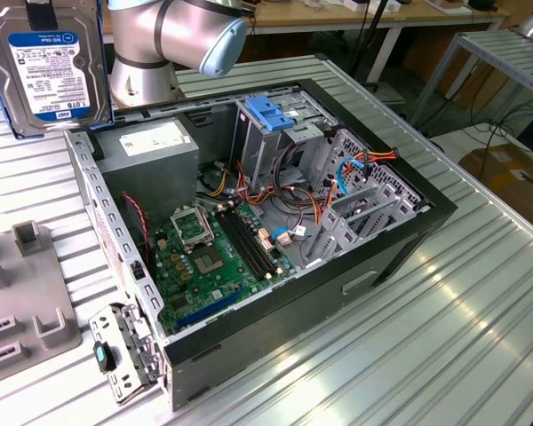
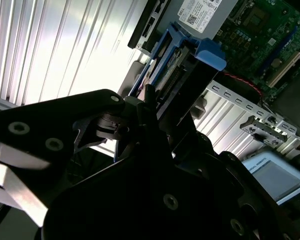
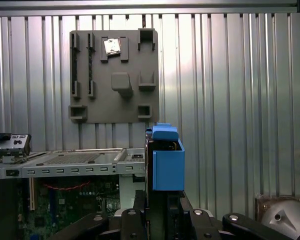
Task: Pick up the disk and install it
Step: 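Pick up the disk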
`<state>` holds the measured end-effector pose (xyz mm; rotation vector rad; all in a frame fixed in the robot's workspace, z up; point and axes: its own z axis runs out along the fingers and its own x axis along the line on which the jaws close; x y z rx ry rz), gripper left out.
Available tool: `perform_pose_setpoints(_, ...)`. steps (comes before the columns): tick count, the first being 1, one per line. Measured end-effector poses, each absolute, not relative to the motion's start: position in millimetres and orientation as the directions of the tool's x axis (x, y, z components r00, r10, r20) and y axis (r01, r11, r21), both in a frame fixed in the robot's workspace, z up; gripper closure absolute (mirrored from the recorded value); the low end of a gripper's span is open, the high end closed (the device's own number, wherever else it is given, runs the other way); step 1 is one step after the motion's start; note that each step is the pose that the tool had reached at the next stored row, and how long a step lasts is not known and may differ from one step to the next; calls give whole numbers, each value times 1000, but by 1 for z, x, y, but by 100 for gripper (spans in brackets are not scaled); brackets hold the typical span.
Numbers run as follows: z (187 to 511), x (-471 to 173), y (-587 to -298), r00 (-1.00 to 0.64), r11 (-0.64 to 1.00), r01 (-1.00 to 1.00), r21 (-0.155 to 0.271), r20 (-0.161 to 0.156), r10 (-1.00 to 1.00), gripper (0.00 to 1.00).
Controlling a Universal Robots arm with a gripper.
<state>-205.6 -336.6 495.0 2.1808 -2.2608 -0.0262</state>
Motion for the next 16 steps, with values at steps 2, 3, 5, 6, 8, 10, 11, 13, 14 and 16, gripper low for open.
perform_pose_setpoints(2, 495, -205, -337, -36, 36, -999, 12, -11, -999, 65)
perform_pose_setpoints(3, 495, -205, -337, -36, 36, -999, 12, -11, -999, 65)
perform_pose_setpoints(5, 495, -205, -337, -36, 36, -999, 12, -11, -999, 65)
perform_pose_setpoints(6, 495, -205, -337, -36, 36, -999, 12, -11, -999, 65)
perform_pose_setpoints(8, 495, -204, -337, -36, 36, -999, 12, -11, -999, 65)
perform_pose_setpoints(10, 495, -203, -337, -36, 36, -999, 12, -11, -999, 65)
perform_pose_setpoints(11, 495, -202, -337, -36, 36, -999, 12, -11, -999, 65)
perform_pose_setpoints(13, 495, -196, -337, -36, 36, -999, 12, -11, -999, 65)
perform_pose_setpoints(14, 495, -192, -337, -36, 36, -999, 12, -11, -999, 65)
perform_pose_setpoints(16, 495, -187, -337, -36, 36, -999, 12, -11, -999, 65)
